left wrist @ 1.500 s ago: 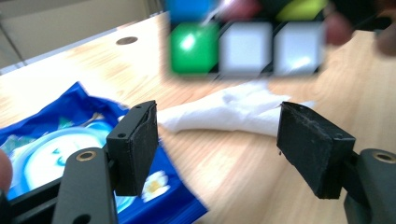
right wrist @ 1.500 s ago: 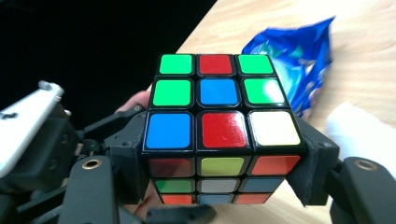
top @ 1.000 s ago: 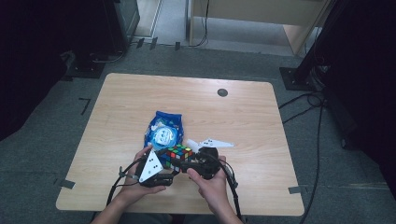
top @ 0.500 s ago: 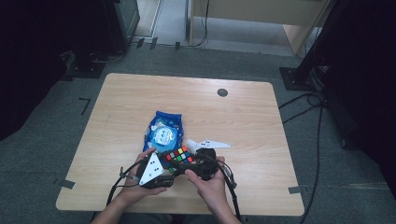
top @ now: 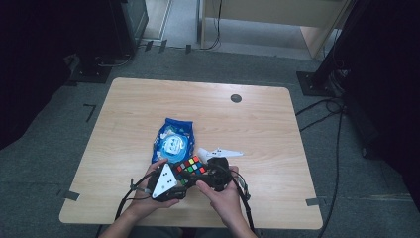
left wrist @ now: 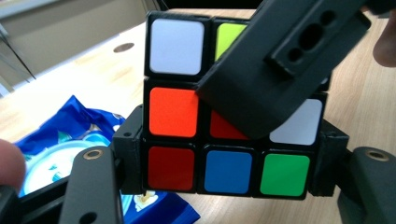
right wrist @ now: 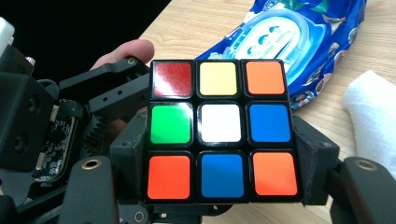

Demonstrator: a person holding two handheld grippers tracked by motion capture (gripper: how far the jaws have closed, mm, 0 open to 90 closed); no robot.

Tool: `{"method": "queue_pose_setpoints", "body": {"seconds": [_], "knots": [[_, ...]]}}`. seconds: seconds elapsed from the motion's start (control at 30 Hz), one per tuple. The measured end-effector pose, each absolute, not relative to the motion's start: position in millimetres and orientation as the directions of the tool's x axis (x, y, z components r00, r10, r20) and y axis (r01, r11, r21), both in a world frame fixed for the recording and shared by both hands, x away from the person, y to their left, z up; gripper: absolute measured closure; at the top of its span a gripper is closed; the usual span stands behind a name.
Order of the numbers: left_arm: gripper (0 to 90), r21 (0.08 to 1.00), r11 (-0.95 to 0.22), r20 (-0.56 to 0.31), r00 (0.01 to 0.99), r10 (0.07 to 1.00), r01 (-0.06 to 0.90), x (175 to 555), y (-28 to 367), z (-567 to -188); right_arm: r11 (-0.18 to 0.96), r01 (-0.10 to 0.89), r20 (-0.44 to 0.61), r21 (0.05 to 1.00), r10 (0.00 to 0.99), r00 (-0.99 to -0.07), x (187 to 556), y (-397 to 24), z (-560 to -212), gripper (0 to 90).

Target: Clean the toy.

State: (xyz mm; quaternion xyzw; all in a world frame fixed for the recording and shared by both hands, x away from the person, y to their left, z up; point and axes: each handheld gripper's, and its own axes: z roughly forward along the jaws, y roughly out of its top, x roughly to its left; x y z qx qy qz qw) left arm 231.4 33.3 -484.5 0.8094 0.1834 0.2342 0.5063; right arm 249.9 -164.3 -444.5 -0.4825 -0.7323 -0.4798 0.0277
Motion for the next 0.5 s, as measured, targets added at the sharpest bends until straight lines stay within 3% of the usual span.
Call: {"method": "queue_pose_setpoints", "body": {"seconds": [0.5], "knots": [[33.0, 0.918, -0.380, 0.136, 0.812, 0.568, 0.112, 236.4, 37.7, -482.5, 0.071, 0.716, 0.497, 0.694, 0.673, -0.548, 248.1, -165.8, -440.6, 34.5]]}}
